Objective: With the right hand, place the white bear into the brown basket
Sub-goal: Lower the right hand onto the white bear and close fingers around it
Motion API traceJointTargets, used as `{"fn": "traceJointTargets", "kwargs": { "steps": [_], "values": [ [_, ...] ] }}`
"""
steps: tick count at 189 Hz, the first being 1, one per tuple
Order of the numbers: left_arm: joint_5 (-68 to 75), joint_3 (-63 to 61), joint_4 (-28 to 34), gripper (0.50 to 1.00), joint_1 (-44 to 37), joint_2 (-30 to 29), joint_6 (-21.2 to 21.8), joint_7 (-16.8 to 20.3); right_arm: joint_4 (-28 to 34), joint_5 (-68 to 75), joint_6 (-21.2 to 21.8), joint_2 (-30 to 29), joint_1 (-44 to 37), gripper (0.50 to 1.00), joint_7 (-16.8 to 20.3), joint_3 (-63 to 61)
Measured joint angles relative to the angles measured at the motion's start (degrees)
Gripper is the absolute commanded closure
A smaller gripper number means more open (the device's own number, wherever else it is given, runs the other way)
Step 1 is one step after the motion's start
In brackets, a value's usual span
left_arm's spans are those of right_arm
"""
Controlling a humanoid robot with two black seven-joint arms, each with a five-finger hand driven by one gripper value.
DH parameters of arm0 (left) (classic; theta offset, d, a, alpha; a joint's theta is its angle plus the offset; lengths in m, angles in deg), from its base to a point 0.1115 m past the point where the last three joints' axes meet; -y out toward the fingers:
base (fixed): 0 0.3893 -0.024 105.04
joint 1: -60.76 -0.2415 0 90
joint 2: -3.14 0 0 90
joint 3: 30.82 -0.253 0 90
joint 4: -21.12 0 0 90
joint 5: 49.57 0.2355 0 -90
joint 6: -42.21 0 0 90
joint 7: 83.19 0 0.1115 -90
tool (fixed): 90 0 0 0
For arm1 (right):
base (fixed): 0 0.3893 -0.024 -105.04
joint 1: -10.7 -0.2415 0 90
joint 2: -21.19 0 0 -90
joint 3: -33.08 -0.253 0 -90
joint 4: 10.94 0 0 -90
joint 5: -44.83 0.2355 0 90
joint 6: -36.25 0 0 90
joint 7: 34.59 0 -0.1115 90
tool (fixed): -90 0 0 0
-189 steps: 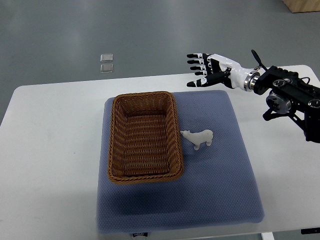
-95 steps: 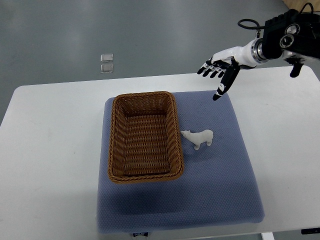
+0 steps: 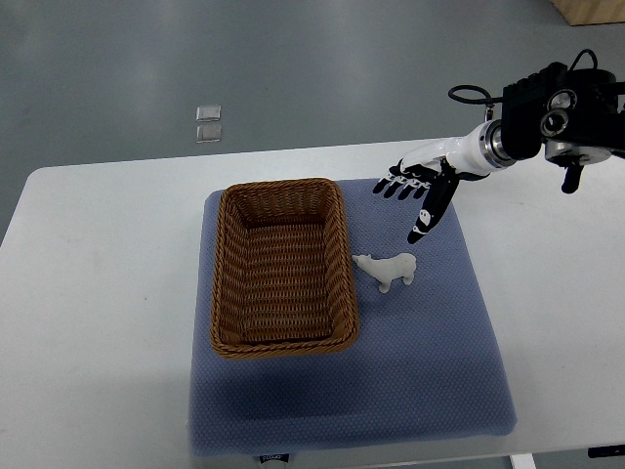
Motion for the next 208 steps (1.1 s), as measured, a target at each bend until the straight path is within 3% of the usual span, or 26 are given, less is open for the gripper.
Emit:
{"fn": "traceJointTargets", "kwargs": {
  "steps": [110, 208],
  "values": [
    [0.0, 0.0, 0.2, 0.5, 0.0, 0.0, 0.0, 0.0, 0.5, -0.8, -3.6, -1.9, 8.5, 0.583, -1.1, -0.8],
    [0.0, 0.0, 0.3, 0.5, 0.0, 0.0, 0.0, -0.1, 0.3, -4.0, -8.1, -3.8, 12.1, 0.707, -3.6, -0.8]
  ]
}}
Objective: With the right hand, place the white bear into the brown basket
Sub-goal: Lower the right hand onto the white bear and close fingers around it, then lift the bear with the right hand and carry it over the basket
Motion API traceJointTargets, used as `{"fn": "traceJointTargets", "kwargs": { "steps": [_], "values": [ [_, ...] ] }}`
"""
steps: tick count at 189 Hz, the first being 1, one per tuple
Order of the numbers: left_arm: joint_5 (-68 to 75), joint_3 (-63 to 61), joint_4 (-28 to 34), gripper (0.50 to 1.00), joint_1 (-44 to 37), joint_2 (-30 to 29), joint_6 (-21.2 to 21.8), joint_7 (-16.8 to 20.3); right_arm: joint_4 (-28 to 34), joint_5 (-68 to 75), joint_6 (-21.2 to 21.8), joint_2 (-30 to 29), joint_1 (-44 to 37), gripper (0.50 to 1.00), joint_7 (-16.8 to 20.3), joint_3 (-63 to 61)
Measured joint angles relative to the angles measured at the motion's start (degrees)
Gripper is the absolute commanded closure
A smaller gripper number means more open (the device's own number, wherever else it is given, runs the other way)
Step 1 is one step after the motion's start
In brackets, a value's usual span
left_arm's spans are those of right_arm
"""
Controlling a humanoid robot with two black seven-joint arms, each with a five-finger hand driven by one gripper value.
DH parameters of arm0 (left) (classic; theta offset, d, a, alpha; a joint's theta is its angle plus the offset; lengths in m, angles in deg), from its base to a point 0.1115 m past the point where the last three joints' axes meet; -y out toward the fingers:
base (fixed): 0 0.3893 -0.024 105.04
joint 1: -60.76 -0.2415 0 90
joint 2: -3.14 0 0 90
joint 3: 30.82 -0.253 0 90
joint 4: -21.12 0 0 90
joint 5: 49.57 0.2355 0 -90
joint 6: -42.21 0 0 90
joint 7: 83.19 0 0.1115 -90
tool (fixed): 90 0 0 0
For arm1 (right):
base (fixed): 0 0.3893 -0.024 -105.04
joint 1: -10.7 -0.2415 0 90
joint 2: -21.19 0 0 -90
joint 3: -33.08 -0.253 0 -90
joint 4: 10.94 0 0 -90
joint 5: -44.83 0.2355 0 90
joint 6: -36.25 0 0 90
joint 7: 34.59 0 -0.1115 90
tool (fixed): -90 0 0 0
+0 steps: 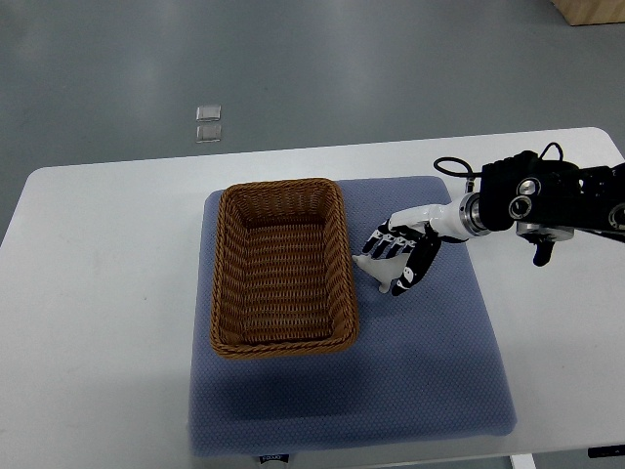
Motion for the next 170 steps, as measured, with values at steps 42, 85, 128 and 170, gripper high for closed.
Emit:
{"fn": "traceJointTargets", "kwargs": {
  "steps": [42, 85, 128, 170],
  "values": [
    [0.0, 0.0, 0.0, 0.5, 0.0, 0.0, 0.0, 0.0, -0.5, -1.5, -1.2, -0.8, 0.8, 0.852, -0.9, 0.0],
    [0.0, 0.0, 0.0, 0.5, 0.0, 0.0, 0.0, 0.0, -1.0, -3.9, -2.7, -1.5, 1.8, 0.938, -1.8, -0.1],
    [0.0, 0.1, 0.0, 0.5, 0.0, 0.0, 0.0, 0.0, -1.4, -4.4, -3.8, -1.2, 1.9, 1.0, -2.1, 0.0],
    [0.0, 0.1, 0.2, 0.5, 0.0, 0.0, 0.0, 0.0, -1.1, -4.1, -1.3, 1.5, -0.5, 1.0, -2.2, -1.0]
  ]
}}
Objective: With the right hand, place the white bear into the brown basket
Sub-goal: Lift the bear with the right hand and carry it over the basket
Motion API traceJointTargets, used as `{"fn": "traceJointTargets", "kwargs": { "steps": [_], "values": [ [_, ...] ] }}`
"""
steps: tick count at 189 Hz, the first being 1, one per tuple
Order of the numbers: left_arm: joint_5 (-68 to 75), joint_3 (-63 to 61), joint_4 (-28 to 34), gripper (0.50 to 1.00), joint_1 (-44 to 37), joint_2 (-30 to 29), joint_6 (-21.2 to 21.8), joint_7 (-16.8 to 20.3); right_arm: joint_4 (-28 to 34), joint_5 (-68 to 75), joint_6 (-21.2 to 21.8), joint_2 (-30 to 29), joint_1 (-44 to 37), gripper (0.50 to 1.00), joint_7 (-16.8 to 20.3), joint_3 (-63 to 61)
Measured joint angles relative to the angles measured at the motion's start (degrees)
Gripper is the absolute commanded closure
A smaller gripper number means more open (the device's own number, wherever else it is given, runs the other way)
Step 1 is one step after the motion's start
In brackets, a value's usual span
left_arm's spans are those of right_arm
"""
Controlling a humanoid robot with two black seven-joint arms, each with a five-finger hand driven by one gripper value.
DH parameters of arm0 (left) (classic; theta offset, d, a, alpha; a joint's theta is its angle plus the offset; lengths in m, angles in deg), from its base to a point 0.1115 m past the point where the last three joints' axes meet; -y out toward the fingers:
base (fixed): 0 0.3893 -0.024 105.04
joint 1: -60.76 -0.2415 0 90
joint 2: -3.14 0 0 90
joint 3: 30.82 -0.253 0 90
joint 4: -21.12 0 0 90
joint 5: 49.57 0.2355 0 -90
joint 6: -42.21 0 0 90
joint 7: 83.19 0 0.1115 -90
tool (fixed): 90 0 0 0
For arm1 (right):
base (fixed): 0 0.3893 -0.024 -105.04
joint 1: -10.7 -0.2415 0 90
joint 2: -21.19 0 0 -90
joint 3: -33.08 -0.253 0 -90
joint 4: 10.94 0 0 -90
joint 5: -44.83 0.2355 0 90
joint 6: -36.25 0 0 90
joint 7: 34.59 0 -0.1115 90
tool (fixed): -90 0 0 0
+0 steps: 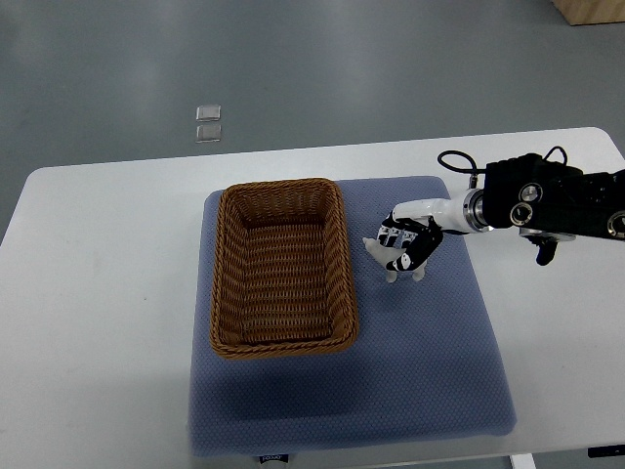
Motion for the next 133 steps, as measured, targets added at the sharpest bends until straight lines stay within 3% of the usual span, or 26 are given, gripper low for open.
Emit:
{"fn": "traceJointTargets", "kwargs": {
  "steps": [78, 133],
  "values": [
    [0.0, -0.2, -0.4, 0.5, 0.0, 0.0, 0.0, 0.0, 2.4, 2.1, 4.2, 5.7, -10.2, 1.0, 0.0, -1.7],
    [0.0, -0.2, -0.4, 0.5, 0.0, 0.0, 0.0, 0.0, 1.2, 6.2, 2.3, -1.4, -13.5, 1.0, -0.2, -1.6]
  ]
}}
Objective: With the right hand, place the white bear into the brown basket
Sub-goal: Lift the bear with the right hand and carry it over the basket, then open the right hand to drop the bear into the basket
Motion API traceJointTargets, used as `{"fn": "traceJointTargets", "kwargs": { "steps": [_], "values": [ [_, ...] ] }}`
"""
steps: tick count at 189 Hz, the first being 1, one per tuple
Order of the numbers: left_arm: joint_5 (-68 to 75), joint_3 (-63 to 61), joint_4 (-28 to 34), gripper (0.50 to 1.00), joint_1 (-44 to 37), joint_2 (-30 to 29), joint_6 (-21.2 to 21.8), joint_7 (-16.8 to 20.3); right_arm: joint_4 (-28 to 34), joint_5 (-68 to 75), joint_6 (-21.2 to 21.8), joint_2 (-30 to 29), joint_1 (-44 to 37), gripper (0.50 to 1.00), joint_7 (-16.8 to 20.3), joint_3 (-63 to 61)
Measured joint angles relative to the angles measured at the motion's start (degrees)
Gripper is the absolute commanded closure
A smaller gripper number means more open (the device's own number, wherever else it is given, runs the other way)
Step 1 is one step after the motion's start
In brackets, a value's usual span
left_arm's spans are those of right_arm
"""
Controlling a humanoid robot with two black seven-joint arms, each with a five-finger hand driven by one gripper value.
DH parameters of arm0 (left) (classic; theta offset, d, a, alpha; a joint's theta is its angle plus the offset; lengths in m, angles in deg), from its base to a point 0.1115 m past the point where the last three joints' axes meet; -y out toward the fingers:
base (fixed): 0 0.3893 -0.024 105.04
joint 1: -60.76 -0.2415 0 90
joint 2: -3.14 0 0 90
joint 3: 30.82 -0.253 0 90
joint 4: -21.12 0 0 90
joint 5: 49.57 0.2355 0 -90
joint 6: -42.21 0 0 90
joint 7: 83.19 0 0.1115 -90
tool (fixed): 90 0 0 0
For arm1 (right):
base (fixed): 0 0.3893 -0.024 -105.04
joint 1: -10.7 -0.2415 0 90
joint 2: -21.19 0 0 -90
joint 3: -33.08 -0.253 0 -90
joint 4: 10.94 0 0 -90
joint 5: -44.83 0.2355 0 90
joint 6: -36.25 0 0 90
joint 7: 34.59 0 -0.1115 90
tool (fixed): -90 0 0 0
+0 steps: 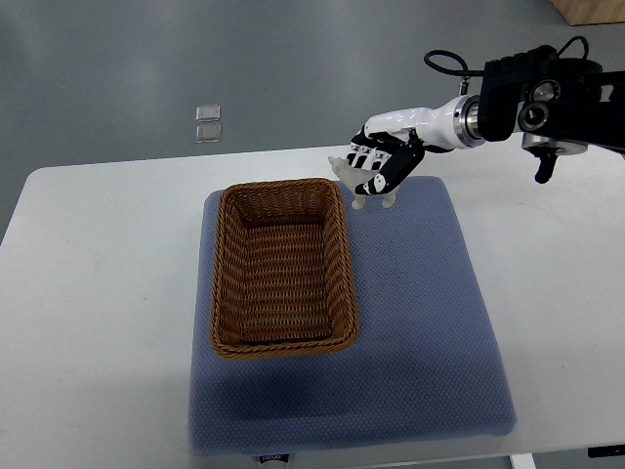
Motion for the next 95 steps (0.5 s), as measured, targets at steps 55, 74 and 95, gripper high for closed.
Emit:
{"fn": "traceJointTargets", "kwargs": {
  "steps": [55, 74, 95],
  "values": [
    [0.0, 0.1, 0.0, 0.5, 0.0, 0.0, 0.0, 0.0, -7.6, 0.6, -4.2, -14.3, 1.0, 1.0, -1.2, 0.3],
    [0.0, 0.1, 0.0, 0.5, 0.0, 0.0, 0.0, 0.0, -10.2, 0.1, -4.6, -17.9, 2.6, 1.0, -1.3, 0.4],
    [0.0, 0.1, 0.1, 0.5, 0.0, 0.0, 0.0, 0.0, -12.1, -0.1, -5.2, -20.5, 4.7, 1.0, -1.4, 0.4]
  ]
}}
